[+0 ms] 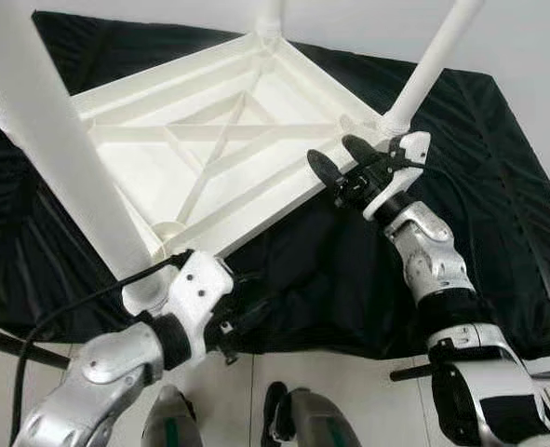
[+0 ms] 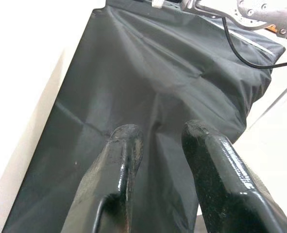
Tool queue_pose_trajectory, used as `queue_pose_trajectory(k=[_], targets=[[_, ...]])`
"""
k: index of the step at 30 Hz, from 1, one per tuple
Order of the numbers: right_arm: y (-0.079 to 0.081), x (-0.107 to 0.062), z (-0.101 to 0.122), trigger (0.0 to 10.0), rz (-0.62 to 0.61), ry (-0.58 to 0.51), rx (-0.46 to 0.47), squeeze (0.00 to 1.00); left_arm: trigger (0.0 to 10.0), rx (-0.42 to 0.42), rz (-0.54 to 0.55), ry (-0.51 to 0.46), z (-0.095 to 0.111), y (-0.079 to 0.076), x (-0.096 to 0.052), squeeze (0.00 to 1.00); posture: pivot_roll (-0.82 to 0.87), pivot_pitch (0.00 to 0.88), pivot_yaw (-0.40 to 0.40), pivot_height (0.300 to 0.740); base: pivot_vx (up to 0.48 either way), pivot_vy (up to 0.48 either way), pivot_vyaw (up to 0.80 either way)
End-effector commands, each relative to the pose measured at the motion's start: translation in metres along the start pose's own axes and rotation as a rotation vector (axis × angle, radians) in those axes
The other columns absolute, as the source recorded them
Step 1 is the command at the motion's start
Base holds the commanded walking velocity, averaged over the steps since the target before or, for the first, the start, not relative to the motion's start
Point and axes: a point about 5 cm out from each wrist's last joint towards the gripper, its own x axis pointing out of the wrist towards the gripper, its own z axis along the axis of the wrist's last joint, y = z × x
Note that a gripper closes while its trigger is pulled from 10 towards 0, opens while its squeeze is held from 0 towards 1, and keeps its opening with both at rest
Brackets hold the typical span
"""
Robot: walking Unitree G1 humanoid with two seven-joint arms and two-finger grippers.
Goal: Building children table
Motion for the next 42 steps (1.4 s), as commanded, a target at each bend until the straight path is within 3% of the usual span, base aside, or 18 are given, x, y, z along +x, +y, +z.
queue_pose_trajectory(k=[1,4,7,14,15,23,28,31,35,39,41,42], targets=[[-0.004,-0.002,-0.003,10.0,-0.002,0.018,-0.012,0.00,10.0,-0.015,-0.156,0.005,0.000,-0.011,-0.004,0.00,0.19,0.143,-0.154,0.740,0.000,0.000,0.00],[-0.005,0.002,-0.002,10.0,0.002,0.022,-0.014,0.00,10.0,-0.033,-0.163,0.017,-0.002,-0.012,-0.010,0.00,0.20,0.139,-0.162,0.740,0.000,0.000,0.00],[-0.006,0.012,-0.002,10.0,0.014,0.028,-0.018,0.00,10.0,-0.074,-0.171,0.070,-0.007,-0.013,-0.029,0.00,0.22,0.136,-0.171,0.740,0.000,0.000,0.00],[-0.007,0.019,-0.003,10.0,0.022,0.028,-0.017,0.00,10.0,-0.123,-0.218,0.156,-0.011,-0.019,-0.052,0.00,0.25,0.133,-0.176,0.740,0.000,0.000,0.00],[-0.007,0.021,-0.003,10.0,0.025,0.024,-0.017,0.00,10.0,-0.131,-0.216,0.196,-0.014,-0.017,-0.061,0.00,0.26,0.124,-0.175,0.740,0.000,0.000,0.00],[-0.007,0.023,-0.003,10.0,0.026,0.018,-0.015,0.00,10.0,-0.135,-0.198,0.251,-0.016,-0.012,-0.075,0.00,0.27,0.119,-0.174,0.740,0.000,0.000,0.00],[-0.005,0.025,-0.007,10.0,0.029,0.016,-0.005,0.00,10.0,-0.132,-0.107,0.331,-0.019,0.008,-0.101,0.00,0.31,0.106,-0.175,0.740,0.000,0.000,0.00],[-0.005,0.026,-0.008,10.0,0.030,0.016,-0.002,0.00,10.0,-0.127,-0.079,0.336,-0.019,0.013,-0.104,0.00,0.31,0.106,-0.175,0.740,0.000,0.000,0.00],[-0.003,0.027,-0.009,10.0,0.031,0.013,0.006,0.00,10.0,-0.103,0.036,0.369,-0.017,0.033,-0.119,0.00,0.33,0.101,-0.180,0.740,0.000,0.000,0.00],[-0.003,0.028,-0.009,10.0,0.031,0.013,0.008,0.00,10.0,-0.097,0.067,0.373,-0.016,0.038,-0.122,0.00,0.33,0.097,-0.180,0.740,0.000,0.000,0.00],[-0.002,0.029,-0.009,10.0,0.030,0.009,0.011,0.00,10.0,-0.066,0.191,0.393,-0.015,0.058,-0.134,0.00,0.34,0.093,-0.181,0.740,0.000,0.000,0.00],[-0.002,0.030,-0.009,10.0,0.030,0.006,0.013,0.00,10.0,-0.029,0.312,0.424,-0.014,0.077,-0.148,0.00,0.34,0.093,-0.181,0.740,0.000,0.000,0.00]])
